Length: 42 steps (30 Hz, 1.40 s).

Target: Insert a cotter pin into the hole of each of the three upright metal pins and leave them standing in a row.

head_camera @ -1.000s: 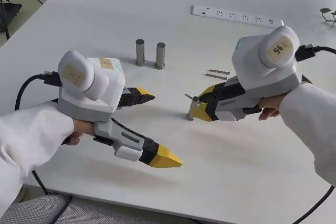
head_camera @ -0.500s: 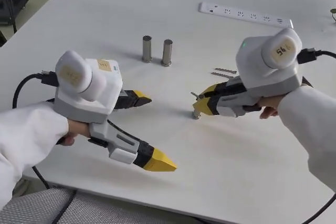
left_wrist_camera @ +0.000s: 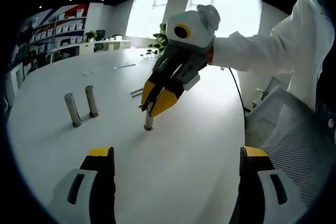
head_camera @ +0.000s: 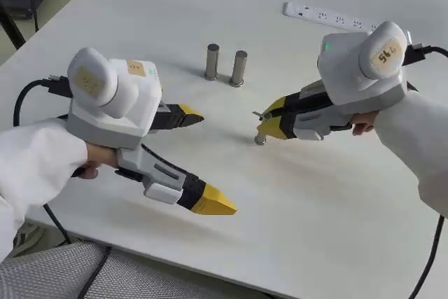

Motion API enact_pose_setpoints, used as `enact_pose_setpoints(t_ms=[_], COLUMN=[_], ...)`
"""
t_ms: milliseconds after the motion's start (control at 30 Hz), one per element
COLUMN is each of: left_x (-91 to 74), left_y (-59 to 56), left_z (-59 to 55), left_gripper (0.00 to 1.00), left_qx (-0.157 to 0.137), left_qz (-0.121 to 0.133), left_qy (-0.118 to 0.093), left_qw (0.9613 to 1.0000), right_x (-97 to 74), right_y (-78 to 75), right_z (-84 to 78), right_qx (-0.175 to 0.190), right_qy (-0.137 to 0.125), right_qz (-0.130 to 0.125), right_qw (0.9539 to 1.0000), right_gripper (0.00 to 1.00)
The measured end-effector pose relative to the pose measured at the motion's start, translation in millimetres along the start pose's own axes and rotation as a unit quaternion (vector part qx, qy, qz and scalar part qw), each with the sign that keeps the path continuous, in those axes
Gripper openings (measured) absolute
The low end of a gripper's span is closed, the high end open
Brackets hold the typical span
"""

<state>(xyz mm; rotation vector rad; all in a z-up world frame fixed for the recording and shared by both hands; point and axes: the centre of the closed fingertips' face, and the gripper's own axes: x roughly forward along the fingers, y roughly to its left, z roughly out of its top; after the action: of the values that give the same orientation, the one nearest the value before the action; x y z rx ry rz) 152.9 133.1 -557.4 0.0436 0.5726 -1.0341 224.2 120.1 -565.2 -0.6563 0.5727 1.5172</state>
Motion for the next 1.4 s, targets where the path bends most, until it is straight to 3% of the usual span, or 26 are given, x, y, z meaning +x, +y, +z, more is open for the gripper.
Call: enact_pose_setpoints(t_ms=[133, 267, 533, 867, 1000, 1100, 1200, 1400], left_x=[-1.6, -4.3, -3.8, -7.9, -9.4, -10.2, -10.8, -11.9], left_y=[2.3, 2.2, -0.1, -0.8, -0.3, 0.0, 0.5, 0.1], left_z=[3.7, 9.0, 18.3, 21.8, 19.8, 14.9, 14.7, 16.1], left_gripper=[0.99, 0.99, 0.99, 0.99, 0.99, 0.99, 0.99, 0.99], left_qx=[0.001, 0.007, 0.011, 0.018, 0.019, 0.025, 0.024, 0.024], left_qz=[0.004, 0.01, 0.012, 0.017, 0.018, 0.02, 0.021, 0.022], left_qy=[-0.005, -0.01, -0.023, -0.025, -0.02, -0.004, -0.003, -0.004], left_qw=[1.0, 0.9999, 0.9996, 0.9994, 0.9995, 0.9995, 0.9995, 0.9995], right_x=[6.7, 10.0, 13.1, 12.6, 13.7, 14.4, 14.9, 15.0], right_y=[-11.7, -14.1, -20.4, -11.0, -9.0, -9.1, -10.1, -13.0], right_z=[0.4, -0.7, 0.4, 3.3, 4.5, 6.2, 11.0, 12.0], right_qx=[-0.004, -0.016, -0.038, -0.056, -0.06, -0.049, -0.045, -0.052], right_qy=[0.003, 0.01, -0.002, -0.003, -0.001, 0.001, -0.01, -0.006], right_qz=[0.009, 0.018, 0.039, 0.061, 0.068, 0.069, 0.075, 0.066], right_qw=[0.9999, 0.9997, 0.9985, 0.9966, 0.9959, 0.9964, 0.9961, 0.9964], right_gripper=[0.04, 0.04, 0.04, 0.04, 0.04, 0.05, 0.06, 0.13])
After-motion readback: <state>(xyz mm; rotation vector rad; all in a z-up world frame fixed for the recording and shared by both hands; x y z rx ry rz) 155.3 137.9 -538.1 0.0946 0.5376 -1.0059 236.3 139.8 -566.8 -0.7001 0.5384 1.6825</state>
